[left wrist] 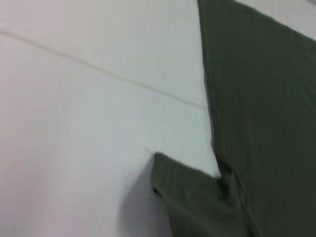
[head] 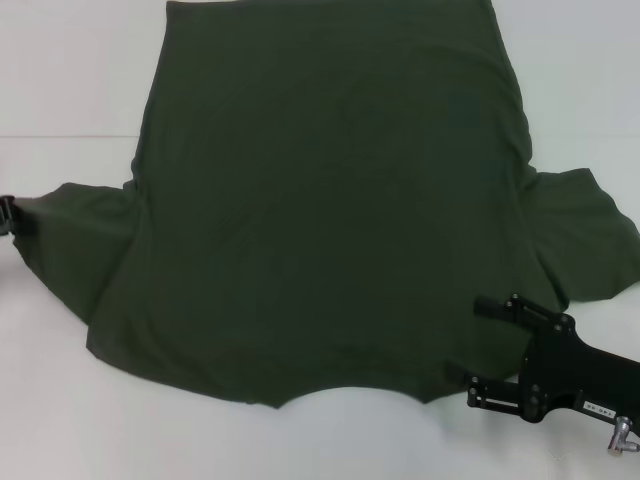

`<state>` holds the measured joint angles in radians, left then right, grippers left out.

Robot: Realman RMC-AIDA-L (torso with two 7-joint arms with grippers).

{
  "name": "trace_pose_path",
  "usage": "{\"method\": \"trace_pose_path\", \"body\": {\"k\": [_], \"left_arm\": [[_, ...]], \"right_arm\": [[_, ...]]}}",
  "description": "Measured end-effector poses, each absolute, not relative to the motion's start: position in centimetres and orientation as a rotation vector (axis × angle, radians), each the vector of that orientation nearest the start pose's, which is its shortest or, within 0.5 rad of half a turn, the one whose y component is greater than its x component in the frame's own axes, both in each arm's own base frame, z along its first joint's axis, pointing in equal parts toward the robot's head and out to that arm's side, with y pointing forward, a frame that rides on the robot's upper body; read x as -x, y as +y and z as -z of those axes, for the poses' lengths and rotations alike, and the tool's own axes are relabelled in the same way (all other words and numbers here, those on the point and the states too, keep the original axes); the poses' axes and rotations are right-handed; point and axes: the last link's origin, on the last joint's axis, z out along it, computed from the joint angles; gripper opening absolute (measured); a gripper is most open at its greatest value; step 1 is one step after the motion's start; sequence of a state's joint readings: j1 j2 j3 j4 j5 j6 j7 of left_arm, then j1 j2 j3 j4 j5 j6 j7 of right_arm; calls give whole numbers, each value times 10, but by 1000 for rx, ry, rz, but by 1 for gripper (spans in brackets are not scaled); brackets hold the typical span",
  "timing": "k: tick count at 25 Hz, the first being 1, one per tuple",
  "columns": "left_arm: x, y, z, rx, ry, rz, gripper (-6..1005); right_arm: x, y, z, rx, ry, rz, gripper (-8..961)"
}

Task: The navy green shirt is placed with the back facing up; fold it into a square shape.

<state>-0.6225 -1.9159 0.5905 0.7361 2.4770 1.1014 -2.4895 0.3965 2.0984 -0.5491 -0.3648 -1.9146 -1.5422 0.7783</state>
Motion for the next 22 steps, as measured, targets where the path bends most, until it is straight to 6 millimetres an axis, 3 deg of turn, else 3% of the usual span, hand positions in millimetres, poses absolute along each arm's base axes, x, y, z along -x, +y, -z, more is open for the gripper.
{"method": "trace_pose_path", "body": {"k": [13, 22], "left_arm": [[325, 413, -127, 1801, -1561, 304, 20], [304, 418, -105, 1881, -1566, 319, 23]], "right_arm": [[-305, 272, 37, 2534, 358, -813, 943], [-304, 271, 38, 2540, 361, -814, 942]]}}
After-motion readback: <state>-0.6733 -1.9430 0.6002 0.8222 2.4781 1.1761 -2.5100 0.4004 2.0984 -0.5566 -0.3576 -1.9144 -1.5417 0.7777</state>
